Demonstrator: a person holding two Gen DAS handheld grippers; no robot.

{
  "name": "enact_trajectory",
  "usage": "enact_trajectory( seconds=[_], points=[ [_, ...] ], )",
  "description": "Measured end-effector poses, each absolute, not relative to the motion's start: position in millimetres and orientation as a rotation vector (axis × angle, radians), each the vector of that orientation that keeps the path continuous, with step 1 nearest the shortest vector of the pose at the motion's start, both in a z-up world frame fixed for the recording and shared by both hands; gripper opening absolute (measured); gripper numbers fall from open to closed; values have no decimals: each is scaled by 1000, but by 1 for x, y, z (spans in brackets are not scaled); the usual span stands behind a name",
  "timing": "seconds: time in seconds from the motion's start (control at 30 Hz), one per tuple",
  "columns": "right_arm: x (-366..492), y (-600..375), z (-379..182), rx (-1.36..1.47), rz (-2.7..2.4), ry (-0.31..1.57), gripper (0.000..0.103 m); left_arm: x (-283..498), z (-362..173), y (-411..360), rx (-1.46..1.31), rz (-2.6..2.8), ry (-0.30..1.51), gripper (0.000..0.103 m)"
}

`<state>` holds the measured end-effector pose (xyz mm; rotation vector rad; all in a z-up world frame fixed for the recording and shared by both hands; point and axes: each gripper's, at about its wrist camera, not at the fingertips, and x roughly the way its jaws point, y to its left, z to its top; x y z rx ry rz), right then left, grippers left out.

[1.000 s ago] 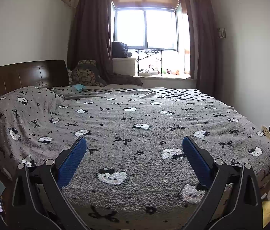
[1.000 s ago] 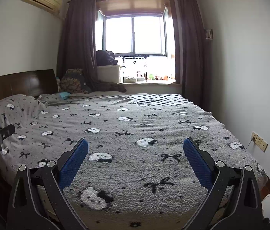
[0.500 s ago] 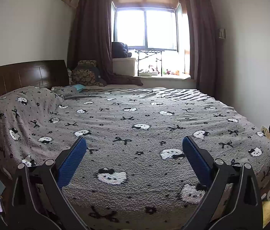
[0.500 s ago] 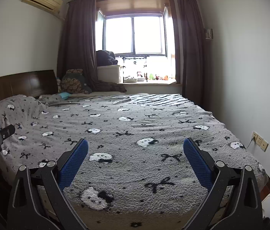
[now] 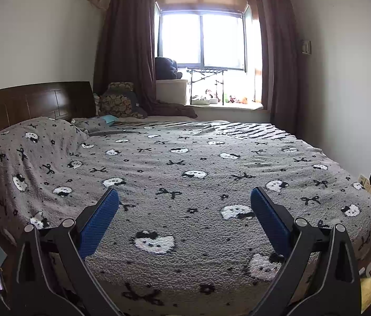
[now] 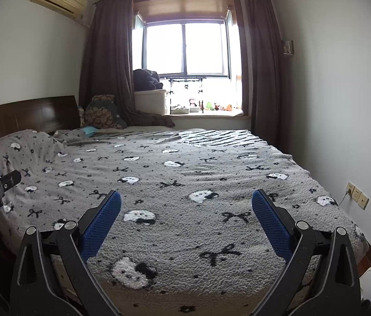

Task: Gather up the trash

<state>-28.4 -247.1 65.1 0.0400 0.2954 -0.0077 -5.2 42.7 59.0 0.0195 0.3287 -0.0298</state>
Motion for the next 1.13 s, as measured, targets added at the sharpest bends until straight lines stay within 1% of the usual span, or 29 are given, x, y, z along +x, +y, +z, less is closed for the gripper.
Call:
enact_trajectory(
  seconds=[0.33, 1.13],
  points=[
    [-26, -247, 62, 39, -4, 307, 100, -11, 66, 43, 17, 1, 294, 95],
    [-24, -245, 61, 23, -3, 320, 100, -5, 59, 39, 26, -26, 345, 95]
  ],
)
